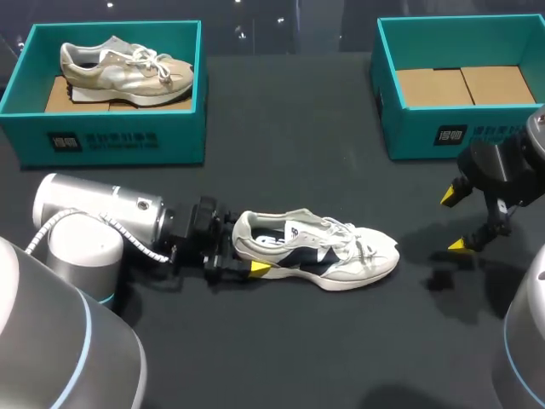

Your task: Take the shoe out of the shoebox, open the shoe tongue, remove and reinsert the insole, then place the shoe into the shoebox

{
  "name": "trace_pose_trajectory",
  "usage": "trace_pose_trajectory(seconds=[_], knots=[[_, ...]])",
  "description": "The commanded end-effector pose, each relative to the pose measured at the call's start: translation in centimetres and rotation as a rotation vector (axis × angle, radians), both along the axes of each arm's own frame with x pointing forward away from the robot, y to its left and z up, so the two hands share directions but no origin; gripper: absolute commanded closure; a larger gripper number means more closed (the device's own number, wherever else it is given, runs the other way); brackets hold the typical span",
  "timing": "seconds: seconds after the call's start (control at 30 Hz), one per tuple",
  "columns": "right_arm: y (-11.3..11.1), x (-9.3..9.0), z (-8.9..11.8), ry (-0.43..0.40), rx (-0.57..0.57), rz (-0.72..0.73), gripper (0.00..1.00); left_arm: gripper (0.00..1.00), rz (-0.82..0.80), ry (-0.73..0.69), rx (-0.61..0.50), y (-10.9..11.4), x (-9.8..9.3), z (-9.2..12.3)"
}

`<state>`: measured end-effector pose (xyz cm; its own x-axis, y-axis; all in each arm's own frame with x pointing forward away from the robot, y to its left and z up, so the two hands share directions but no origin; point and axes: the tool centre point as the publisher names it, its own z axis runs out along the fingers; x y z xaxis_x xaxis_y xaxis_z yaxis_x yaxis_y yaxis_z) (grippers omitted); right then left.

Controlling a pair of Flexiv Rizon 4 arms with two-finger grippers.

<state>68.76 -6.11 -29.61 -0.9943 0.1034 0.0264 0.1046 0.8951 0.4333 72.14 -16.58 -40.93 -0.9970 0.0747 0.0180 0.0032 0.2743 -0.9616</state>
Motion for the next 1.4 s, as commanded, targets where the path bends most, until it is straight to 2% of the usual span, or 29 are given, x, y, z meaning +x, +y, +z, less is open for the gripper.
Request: trace_pose_trajectory(seconds=[0.03,1.0,1.03,1.07,1.17,1.2,1.27,1.33,1.4], knots=[[0.0,-0.2,0.0,-0.003,-0.003,-0.002,0.0,1.0,0.024,0.0,-0.006,0.3,-0.3,0.1],[0.0,-0.2,0.0,-0.003,-0.003,-0.002,0.0,1.0,0.048,0.021,-0.013,0.6,-0.5,-0.2],[-0.1,0.6,0.1,0.067,-0.04,-0.112,0.0,1.0,0.048,0.021,-0.013,0.6,-0.5,-0.2],[0.1,0.7,0.2,0.081,-0.062,-0.13,0.0,1.0,0.048,0.021,-0.013,0.6,-0.5,-0.2],[1.8,0.6,1.4,0.088,-0.017,-0.201,0.0,1.0,0.048,0.021,-0.013,0.6,-0.5,-0.2],[2.5,0.6,1.6,0.109,-0.058,-0.242,0.0,1.0,0.048,0.021,-0.013,0.6,-0.5,-0.2],[3.8,0.4,2.1,0.144,-0.048,-0.308,0.0,1.0,0.048,0.021,-0.013,0.6,-0.5,-0.2],[5.2,-0.2,2.7,0.135,-0.104,-0.406,0.0,1.0,0.048,0.021,-0.013,0.6,-0.5,-0.2],[6.7,-1.0,3.3,0.126,-0.097,-0.464,0.0,1.0,0.048,0.021,-0.013,0.6,-0.5,-0.2]])
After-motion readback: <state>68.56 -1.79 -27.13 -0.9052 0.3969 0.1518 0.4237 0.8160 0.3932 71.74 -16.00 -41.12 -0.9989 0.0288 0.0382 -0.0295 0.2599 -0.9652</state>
